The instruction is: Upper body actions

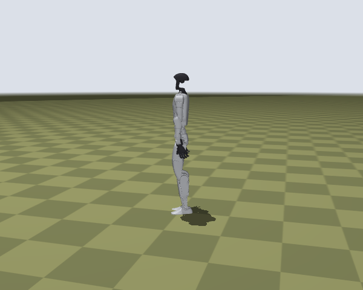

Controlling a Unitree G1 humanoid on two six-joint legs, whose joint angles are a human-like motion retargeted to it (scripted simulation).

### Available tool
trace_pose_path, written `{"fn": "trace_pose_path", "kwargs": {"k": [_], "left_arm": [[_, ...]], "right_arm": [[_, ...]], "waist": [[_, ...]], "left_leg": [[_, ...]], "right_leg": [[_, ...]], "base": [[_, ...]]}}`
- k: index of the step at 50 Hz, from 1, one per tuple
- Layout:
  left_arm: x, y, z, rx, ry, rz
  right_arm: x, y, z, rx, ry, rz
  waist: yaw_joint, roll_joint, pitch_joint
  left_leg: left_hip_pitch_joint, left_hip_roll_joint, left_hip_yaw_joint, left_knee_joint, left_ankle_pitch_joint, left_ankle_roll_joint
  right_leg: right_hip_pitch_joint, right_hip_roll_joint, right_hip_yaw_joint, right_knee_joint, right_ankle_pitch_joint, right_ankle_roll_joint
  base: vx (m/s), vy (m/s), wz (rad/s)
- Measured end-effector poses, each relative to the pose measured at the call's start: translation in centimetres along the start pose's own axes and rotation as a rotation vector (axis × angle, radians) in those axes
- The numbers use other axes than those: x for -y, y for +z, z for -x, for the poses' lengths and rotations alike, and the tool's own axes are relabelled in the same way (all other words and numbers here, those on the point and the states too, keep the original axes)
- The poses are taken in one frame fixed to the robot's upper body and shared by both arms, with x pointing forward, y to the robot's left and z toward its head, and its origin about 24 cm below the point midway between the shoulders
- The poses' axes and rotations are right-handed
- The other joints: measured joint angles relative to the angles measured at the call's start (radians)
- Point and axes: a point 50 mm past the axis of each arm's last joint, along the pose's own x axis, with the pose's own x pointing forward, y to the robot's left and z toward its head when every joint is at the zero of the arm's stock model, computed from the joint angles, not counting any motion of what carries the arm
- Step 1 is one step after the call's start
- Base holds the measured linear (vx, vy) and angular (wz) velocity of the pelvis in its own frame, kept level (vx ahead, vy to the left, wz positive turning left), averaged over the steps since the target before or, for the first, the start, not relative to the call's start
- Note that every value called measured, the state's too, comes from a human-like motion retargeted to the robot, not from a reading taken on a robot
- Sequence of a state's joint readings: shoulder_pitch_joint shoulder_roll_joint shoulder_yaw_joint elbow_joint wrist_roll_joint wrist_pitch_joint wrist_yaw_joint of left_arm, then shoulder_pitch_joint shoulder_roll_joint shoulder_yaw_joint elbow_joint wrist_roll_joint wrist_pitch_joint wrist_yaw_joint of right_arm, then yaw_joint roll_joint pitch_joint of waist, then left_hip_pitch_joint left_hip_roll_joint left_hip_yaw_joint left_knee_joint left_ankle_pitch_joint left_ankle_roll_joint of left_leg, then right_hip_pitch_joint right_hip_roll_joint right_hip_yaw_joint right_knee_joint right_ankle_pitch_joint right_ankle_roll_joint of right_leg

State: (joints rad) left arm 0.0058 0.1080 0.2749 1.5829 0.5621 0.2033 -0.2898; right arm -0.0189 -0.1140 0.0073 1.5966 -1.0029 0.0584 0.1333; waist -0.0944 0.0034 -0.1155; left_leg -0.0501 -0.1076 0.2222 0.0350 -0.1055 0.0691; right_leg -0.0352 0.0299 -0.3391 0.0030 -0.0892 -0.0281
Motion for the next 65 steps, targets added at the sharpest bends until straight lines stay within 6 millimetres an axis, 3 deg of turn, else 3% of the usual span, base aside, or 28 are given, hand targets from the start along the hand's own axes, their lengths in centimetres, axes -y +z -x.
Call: {"fn": "trace_pose_path", "kwargs": {"k": [65], "left_arm": [[0.04,-0.14,-0.02,-0.007,0.003,0.002]], "right_arm": [[-0.23,0.04,-0.03,0.001,0.007,0.034]], "waist": [[-0.002,-0.005,-0.009]], "left_leg": [[0.002,-0.004,-0.002,-0.001,0.000,0.003]], "right_leg": [[0.002,0.002,-0.002,-0.001,0.000,-0.002]], "base": [[0.00,0.00,0.00]]}}
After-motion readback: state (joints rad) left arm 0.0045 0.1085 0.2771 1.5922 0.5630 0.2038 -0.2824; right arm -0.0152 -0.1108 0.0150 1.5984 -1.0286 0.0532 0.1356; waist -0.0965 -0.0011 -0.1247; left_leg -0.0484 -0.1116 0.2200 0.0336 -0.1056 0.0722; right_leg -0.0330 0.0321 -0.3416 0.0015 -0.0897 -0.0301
